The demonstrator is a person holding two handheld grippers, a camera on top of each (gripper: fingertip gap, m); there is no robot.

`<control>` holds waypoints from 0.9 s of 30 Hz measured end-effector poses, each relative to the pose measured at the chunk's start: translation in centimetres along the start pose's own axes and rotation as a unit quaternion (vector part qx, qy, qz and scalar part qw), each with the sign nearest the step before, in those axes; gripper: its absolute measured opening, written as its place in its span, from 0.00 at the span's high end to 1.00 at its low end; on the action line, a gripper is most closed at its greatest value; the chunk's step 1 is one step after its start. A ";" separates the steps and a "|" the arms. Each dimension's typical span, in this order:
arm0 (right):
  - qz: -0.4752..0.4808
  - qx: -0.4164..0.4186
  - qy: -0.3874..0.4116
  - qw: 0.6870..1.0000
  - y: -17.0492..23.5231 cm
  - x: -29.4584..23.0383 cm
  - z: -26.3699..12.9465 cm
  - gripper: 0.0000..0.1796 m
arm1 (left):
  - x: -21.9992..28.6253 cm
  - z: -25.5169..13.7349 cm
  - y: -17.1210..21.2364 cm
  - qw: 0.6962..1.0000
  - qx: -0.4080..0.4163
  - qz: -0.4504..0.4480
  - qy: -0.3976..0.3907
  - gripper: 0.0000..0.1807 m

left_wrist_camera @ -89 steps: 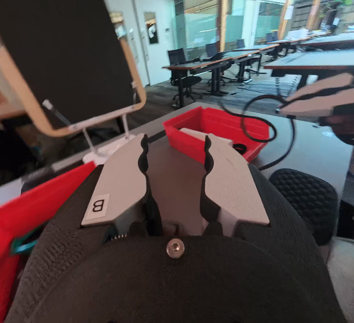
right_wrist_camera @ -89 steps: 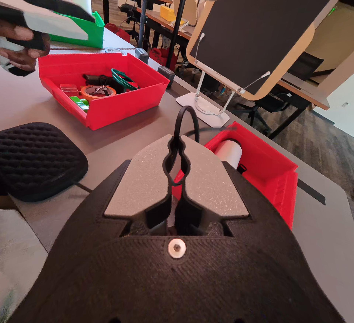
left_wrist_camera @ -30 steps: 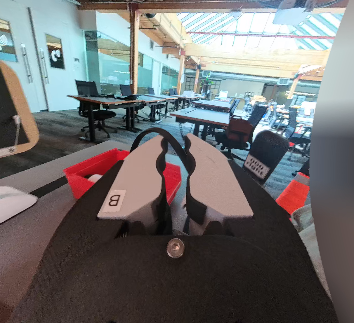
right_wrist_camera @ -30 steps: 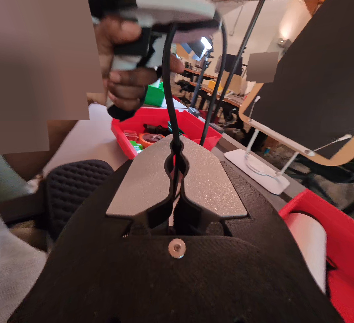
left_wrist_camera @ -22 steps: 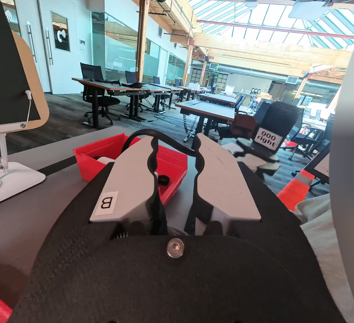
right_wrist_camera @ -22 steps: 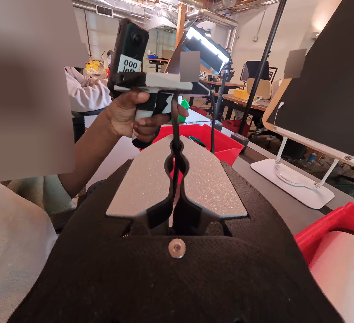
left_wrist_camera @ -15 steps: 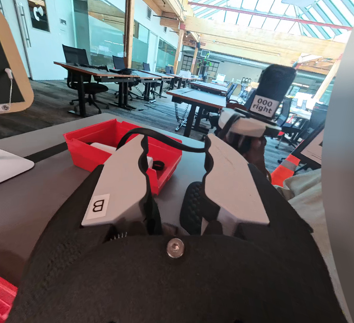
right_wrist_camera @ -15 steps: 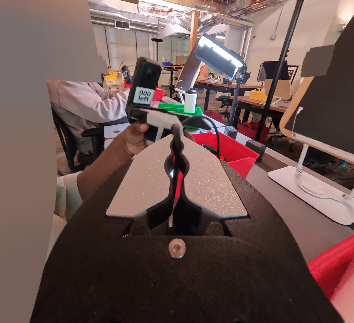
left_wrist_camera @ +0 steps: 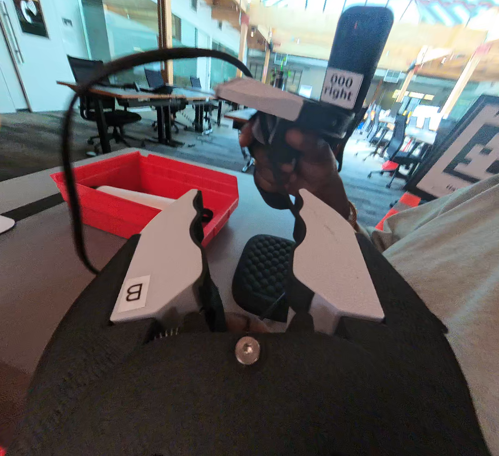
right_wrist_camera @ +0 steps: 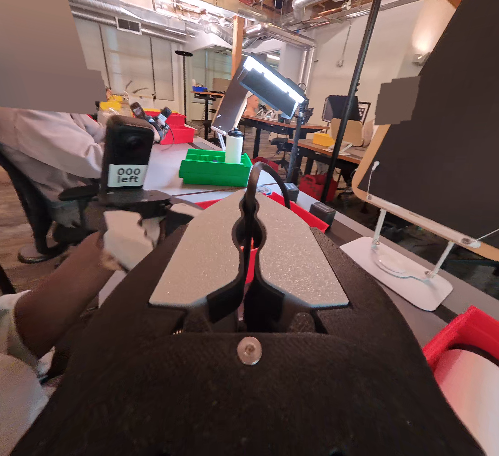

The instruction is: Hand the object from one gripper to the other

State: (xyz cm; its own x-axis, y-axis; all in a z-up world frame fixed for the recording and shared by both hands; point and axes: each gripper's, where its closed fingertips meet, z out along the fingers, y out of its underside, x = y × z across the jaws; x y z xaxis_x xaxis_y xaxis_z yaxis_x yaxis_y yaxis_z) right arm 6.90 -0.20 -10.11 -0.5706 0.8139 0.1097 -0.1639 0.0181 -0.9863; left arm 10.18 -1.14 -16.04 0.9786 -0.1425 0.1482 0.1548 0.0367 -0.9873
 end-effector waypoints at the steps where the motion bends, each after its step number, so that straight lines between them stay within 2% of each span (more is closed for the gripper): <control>1: -0.006 0.000 0.001 1.000 -0.1 -0.2 0.1 1.00 | 0.5 1.0 0.5 1.000 -0.020 0.009 -0.006 0.66; 4: -0.010 0.006 -0.007 1.000 -0.3 -0.8 0.3 1.00 | 1.3 3.3 2.3 0.996 -0.082 0.043 -0.016 0.71; 5: -0.010 0.008 -0.009 1.000 -0.4 -0.9 0.3 1.00 | 1.5 3.8 2.7 0.995 -0.087 0.050 -0.012 0.77; 7: -0.011 0.010 -0.014 1.000 -0.5 -1.1 0.2 1.00 | 2.3 4.4 3.2 0.994 -0.091 0.055 0.019 0.96; 16: -0.005 0.049 -0.026 0.998 -1.8 -0.9 -1.1 1.00 | 2.3 3.1 1.0 0.996 -0.055 0.067 0.028 0.97; 17: -0.004 0.052 -0.020 0.998 -1.9 -0.7 -1.5 0.97 | 2.4 2.9 0.4 0.996 -0.050 0.073 0.027 0.97; 18: -0.004 0.053 -0.023 0.998 -1.9 -0.7 -1.9 0.81 | 2.4 2.6 -0.4 0.996 -0.043 0.077 0.026 0.97; 20: 0.011 0.058 -0.026 0.998 -1.7 -0.3 -2.9 0.76 | 2.2 1.9 -2.2 0.996 -0.029 0.085 0.021 0.97; 23: 0.035 0.054 -0.023 0.998 -0.1 0.5 -4.3 0.73 | 1.9 1.0 -4.5 0.995 -0.024 0.100 0.011 0.97; 27: 0.072 0.000 -0.039 0.997 4.8 0.5 -3.9 0.72 | 2.3 0.5 -7.0 0.995 -0.022 0.087 0.041 0.97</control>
State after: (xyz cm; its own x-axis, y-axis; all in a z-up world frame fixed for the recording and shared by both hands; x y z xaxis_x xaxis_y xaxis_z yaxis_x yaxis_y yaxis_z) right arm 8.92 2.58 -15.22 -0.6489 0.7605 -0.0229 -0.0769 -0.0954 -0.9925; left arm 11.46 -1.21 -8.76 0.9754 -0.2182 -0.0296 -0.0247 0.0254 -0.9994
